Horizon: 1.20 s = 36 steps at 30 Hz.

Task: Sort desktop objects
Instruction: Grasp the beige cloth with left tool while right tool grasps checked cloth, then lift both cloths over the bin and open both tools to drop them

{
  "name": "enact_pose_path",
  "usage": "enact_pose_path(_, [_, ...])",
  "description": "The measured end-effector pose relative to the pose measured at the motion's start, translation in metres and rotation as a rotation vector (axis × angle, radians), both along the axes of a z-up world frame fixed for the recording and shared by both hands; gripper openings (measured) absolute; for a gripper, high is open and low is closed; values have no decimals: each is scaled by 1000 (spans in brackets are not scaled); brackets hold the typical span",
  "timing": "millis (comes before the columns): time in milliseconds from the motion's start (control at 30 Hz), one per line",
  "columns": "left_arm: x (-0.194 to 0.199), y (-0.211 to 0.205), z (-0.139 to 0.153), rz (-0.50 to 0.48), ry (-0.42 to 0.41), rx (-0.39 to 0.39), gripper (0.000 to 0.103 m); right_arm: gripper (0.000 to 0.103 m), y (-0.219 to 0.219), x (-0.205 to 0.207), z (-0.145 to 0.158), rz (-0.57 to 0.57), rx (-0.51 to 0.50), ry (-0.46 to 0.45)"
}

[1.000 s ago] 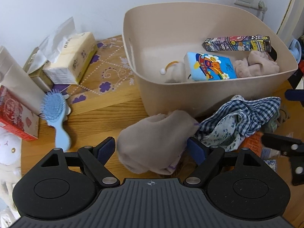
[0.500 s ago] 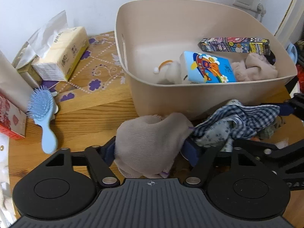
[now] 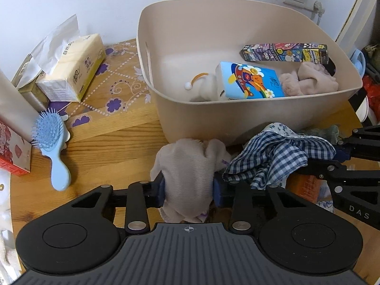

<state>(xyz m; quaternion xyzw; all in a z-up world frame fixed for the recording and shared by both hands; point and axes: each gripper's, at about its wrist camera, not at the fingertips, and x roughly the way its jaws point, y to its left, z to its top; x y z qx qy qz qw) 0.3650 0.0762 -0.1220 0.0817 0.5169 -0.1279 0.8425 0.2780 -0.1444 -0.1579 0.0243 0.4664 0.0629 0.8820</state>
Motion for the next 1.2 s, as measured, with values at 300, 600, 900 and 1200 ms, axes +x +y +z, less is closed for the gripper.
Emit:
enact_pose_path(300, [-16,6,11,13,-26,-17,35,12,-1,-23,13,-6,-6,-50])
enact_pose_path(600, [-35,8,33,-4,-69,-37,34,12,-9,-50,33,-27,-15,-113])
enact_pose_path(900, [-50,7,49,-19,-106,-49,34,12,-24,-80,57,-65,-28,-175])
enact_pose_path(1200, [-59,8,67,-18,-131,-55,34,12,-43,-103,74,-118,-35,-229])
